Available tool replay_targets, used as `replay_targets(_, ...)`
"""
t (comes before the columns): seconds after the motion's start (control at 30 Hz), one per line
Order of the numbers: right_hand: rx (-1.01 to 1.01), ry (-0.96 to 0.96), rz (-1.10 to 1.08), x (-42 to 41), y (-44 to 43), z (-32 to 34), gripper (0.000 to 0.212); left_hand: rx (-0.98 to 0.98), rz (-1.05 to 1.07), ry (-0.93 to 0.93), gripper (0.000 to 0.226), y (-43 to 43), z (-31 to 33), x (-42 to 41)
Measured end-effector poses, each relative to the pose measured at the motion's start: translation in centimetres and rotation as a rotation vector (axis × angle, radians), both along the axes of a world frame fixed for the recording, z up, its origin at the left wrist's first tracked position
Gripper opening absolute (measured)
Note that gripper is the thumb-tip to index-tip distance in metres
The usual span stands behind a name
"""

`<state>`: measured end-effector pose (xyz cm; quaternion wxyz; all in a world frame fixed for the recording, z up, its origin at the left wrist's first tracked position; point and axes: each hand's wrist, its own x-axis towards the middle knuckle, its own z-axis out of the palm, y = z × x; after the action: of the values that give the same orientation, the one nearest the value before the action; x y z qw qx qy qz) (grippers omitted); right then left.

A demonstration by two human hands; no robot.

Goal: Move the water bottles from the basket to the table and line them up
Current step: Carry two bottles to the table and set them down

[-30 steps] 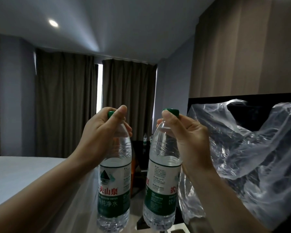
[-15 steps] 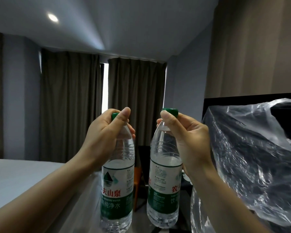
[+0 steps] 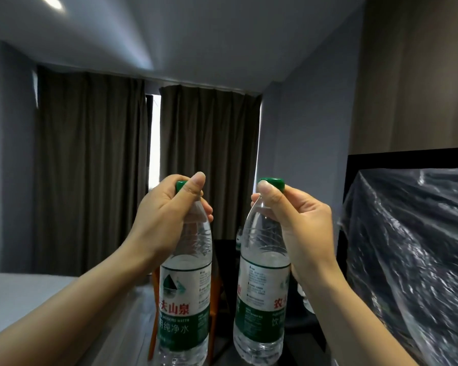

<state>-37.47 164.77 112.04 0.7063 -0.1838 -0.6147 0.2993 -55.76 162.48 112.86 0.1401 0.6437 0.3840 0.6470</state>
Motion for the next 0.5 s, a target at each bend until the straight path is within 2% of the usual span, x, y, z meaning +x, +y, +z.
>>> replay_targets(0.5,-0.079,0.019,-0.094,-7.2,24.9,-1.2,0.014,-0.032,-0.037,0.013,0.040,26.6,-1.4,-6.7)
